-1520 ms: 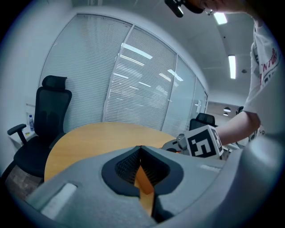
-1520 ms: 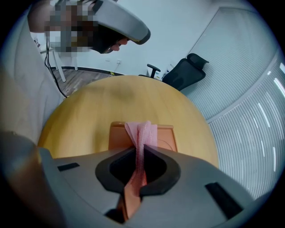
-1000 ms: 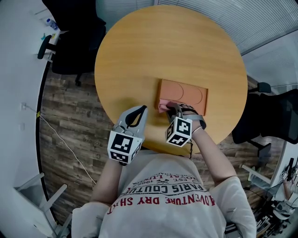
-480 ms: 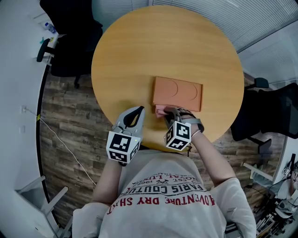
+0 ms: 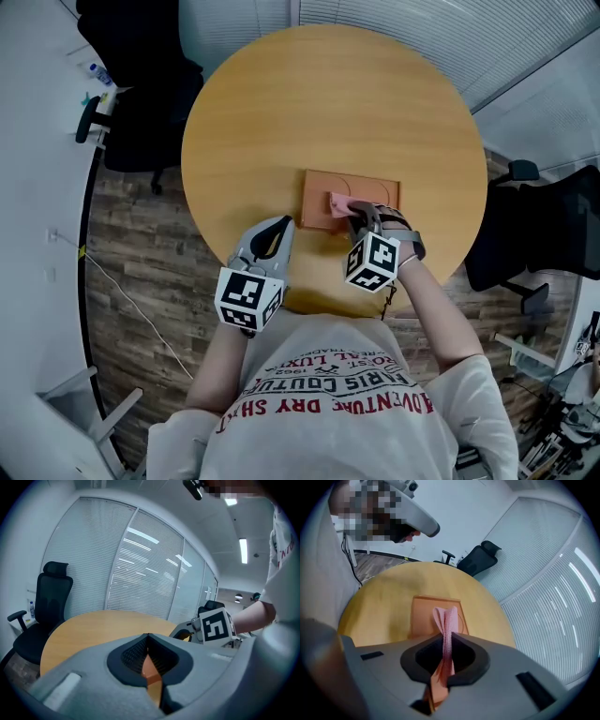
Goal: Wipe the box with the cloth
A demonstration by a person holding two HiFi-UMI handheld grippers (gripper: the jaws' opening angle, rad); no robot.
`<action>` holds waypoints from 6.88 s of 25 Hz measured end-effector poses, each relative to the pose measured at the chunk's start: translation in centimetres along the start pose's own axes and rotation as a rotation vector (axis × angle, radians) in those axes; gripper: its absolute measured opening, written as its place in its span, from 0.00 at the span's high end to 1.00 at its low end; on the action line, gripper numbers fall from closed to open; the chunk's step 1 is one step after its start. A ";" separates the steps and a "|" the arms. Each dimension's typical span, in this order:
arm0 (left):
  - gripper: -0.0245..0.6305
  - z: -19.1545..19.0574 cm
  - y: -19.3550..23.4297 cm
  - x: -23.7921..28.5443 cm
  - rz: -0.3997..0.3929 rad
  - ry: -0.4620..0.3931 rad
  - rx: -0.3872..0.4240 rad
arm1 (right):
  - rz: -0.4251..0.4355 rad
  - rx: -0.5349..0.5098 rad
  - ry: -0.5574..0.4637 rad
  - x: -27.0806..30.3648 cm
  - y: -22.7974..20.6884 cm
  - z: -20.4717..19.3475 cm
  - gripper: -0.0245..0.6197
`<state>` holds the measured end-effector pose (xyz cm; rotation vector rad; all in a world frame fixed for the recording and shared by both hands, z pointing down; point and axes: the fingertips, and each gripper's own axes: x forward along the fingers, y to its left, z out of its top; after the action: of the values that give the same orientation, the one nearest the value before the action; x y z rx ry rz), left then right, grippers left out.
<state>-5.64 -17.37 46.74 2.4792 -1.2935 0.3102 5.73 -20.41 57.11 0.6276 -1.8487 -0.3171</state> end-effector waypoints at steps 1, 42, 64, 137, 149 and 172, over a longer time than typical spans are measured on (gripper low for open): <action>0.95 0.1 0.1 0.2 -0.001 0.002 0.003 | -0.007 -0.001 0.010 0.5 -0.6 -0.2 0.91; 0.95 -0.6 0.8 1.7 0.011 0.066 0.049 | 0.114 -0.009 0.094 2.9 1.8 -1.8 0.91; 0.95 -1.9 -3.7 1.5 -0.041 0.080 0.062 | 0.222 0.141 0.093 -0.8 8.3 -4.1 0.91; 0.95 -0.5 -4.3 2.7 -0.049 0.048 0.076 | 0.136 0.079 0.148 -0.8 2.8 -9.6 0.91; 0.95 -1.8 -6.7 1.6 -0.061 0.062 0.093 | 0.239 0.087 0.152 -2.5 7.2 -10.6 0.91; 0.95 4.8 -8.7 0.8 -0.086 -0.055 0.218 | -0.081 0.650 -0.369 -12.6 -3.6 -2.3 0.92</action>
<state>2.21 -15.17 40.93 2.7347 -1.2284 0.3831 12.06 -16.18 46.24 1.1466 -2.2974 0.1442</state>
